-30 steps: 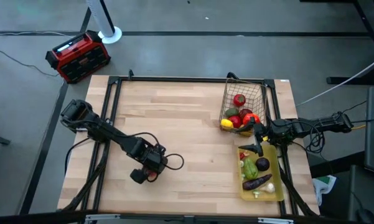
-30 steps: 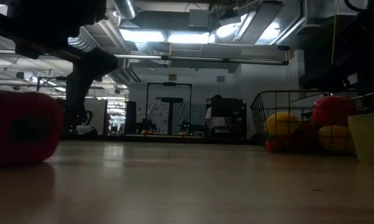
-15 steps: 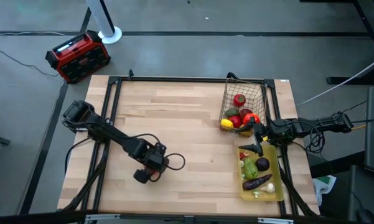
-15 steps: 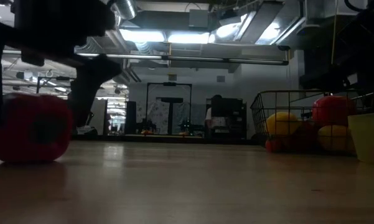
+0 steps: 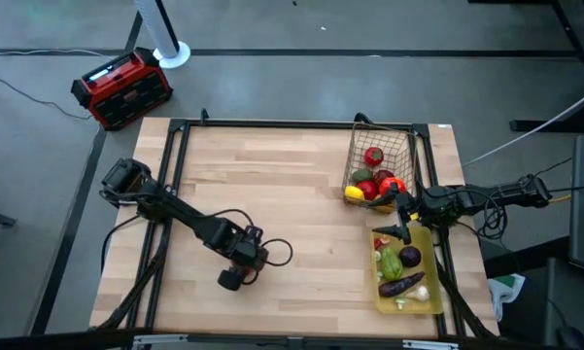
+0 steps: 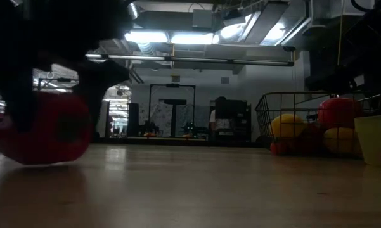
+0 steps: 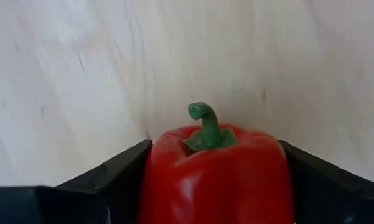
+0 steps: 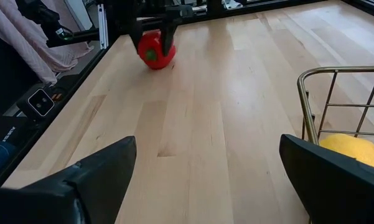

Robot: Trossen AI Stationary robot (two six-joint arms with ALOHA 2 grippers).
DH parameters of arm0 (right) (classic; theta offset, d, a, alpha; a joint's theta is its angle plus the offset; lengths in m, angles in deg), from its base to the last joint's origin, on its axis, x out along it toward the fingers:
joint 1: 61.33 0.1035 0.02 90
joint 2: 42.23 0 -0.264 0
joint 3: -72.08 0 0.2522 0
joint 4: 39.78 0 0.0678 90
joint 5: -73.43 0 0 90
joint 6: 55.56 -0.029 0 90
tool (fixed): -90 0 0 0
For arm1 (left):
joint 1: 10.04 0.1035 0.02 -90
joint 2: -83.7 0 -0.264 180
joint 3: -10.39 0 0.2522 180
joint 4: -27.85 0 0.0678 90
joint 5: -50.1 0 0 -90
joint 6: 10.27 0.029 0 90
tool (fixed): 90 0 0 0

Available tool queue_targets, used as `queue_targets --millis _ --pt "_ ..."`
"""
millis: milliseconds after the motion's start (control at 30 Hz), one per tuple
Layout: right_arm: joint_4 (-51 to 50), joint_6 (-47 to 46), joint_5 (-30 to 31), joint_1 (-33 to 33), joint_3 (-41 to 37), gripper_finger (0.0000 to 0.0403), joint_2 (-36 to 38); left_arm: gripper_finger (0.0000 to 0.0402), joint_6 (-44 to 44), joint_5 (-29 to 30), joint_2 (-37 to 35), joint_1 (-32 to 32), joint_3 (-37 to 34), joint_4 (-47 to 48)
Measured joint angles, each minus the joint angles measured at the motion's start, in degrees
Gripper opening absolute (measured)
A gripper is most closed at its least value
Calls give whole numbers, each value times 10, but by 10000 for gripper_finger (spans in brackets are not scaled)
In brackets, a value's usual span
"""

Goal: Sort produce into baskets
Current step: Put the red bell pepper into the yellow bin

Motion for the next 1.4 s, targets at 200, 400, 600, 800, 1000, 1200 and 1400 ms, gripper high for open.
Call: queue_targets --millis 200,400,600,800,1000,1200,1400 --pt "0 0 0 0 0 390 0 312 -25 5 0 15 0 -134" --pt "0 0 0 0 0 390 0 315 -1 33 0 59 0 -359" --pt "0 0 0 0 0 390 0 316 19 47 34 102 1 -629" --pt "0 1 0 0 0 390 0 317 20 47 123 114 58 -760" --pt "0 0 0 0 0 390 0 317 21 46 241 120 212 -781" --pt "0 0 0 0 0 390 0 317 20 46 357 118 382 -777" --pt "0 0 0 0 0 390 0 317 21 46 451 105 510 -776"
